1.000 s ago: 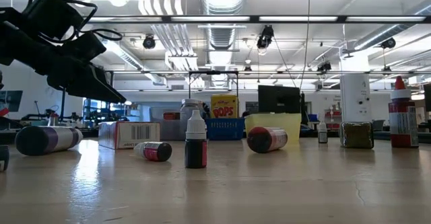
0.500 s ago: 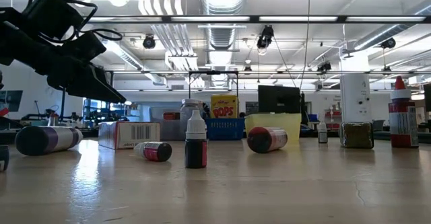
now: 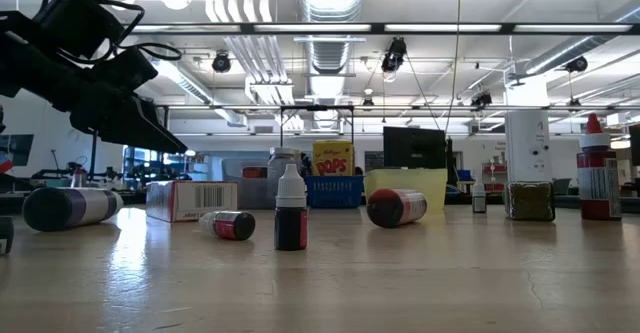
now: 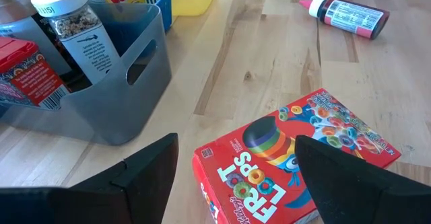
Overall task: Pick & Place Kitchen Items
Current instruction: Put the red cereal box into the blue bin
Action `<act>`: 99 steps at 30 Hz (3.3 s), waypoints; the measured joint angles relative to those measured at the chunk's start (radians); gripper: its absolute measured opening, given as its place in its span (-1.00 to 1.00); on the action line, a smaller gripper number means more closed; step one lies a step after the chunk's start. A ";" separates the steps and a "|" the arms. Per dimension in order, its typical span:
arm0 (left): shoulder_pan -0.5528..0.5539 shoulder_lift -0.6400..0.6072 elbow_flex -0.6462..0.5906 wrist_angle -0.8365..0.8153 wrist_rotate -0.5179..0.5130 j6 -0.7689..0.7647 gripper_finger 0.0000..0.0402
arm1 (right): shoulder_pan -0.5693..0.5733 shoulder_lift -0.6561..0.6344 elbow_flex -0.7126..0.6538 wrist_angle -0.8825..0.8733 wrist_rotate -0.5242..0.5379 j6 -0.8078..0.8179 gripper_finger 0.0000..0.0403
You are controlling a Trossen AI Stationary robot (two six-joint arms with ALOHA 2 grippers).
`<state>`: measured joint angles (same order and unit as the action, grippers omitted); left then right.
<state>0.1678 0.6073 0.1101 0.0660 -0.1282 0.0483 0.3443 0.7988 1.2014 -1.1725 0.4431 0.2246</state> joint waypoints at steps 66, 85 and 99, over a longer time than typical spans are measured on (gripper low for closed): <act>0.000 0.000 0.000 0.014 -0.014 0.362 0.50 | 0.003 -0.217 -0.442 0.130 0.098 -0.052 -0.96; 0.001 0.000 0.000 0.074 -0.019 0.204 0.50 | 0.003 -0.298 -0.442 0.132 0.100 -0.052 -0.96; 0.000 0.001 0.164 0.031 0.128 0.240 0.51 | 0.003 -0.299 -0.442 0.133 0.100 -0.052 -0.96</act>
<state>0.1680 0.6079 0.2740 0.0969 -0.0002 0.2883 0.3470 0.4995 0.7589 -1.0393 0.5430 0.1730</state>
